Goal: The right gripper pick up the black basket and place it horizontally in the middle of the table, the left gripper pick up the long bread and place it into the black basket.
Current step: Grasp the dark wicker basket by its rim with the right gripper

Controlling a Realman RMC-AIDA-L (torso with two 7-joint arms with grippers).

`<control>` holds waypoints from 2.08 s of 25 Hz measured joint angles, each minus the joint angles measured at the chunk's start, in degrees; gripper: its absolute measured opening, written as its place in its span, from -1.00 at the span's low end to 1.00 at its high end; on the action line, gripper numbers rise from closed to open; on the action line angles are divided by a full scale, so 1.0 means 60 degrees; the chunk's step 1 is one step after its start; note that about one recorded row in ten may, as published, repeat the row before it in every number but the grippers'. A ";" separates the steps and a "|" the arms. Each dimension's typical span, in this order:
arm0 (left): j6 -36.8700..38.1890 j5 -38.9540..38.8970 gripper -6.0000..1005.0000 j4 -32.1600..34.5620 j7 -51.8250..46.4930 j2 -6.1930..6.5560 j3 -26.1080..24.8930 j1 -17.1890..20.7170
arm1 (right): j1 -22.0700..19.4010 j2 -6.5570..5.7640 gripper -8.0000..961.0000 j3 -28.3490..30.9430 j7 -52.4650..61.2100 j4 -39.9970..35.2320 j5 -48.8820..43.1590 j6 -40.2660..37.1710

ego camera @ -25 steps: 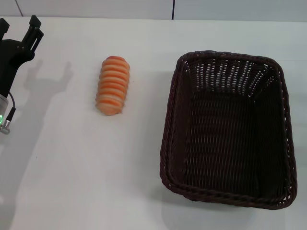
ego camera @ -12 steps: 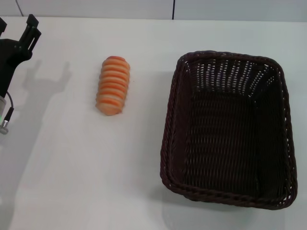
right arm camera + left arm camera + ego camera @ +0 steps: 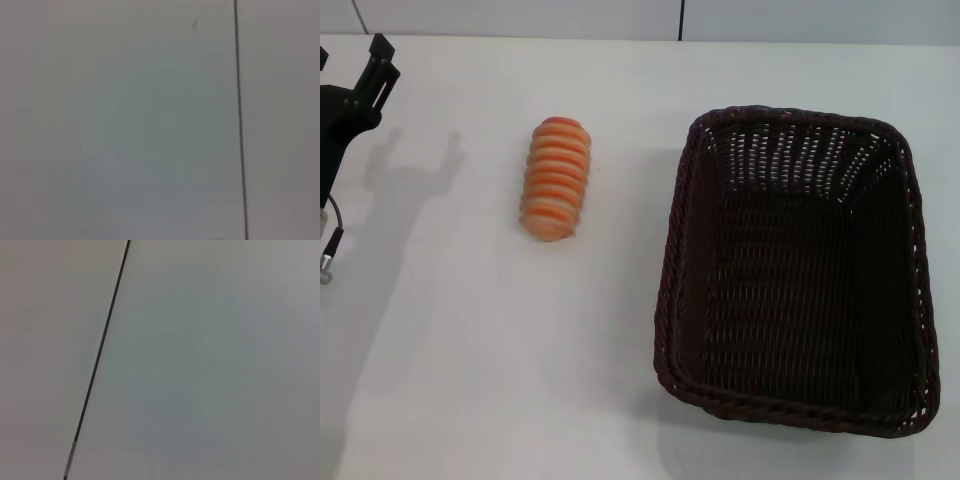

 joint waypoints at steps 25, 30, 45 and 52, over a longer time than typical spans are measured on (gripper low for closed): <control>0.0430 0.0011 0.68 -0.0107 -0.0116 0.0009 -0.0066 0.0182 | 0.1864 0.0060 0.63 0.2274 -0.0904 -0.1624 0.4425 0.7392; 0.0495 0.0002 0.68 -0.0106 -0.0117 0.0013 -0.0065 0.0179 | 0.2118 0.0062 0.63 0.2299 -0.0609 -0.1529 0.4398 0.8152; 0.0551 -0.0045 0.68 -0.0093 -0.0132 0.0014 -0.0185 0.0212 | 0.2211 0.0076 0.63 0.1841 -0.0128 -0.0719 0.4495 0.8900; 0.0601 -0.0048 0.68 -0.0085 -0.0132 0.0014 -0.0197 0.0263 | 0.2398 0.0076 0.63 0.1435 0.0172 -0.0329 0.4634 0.8975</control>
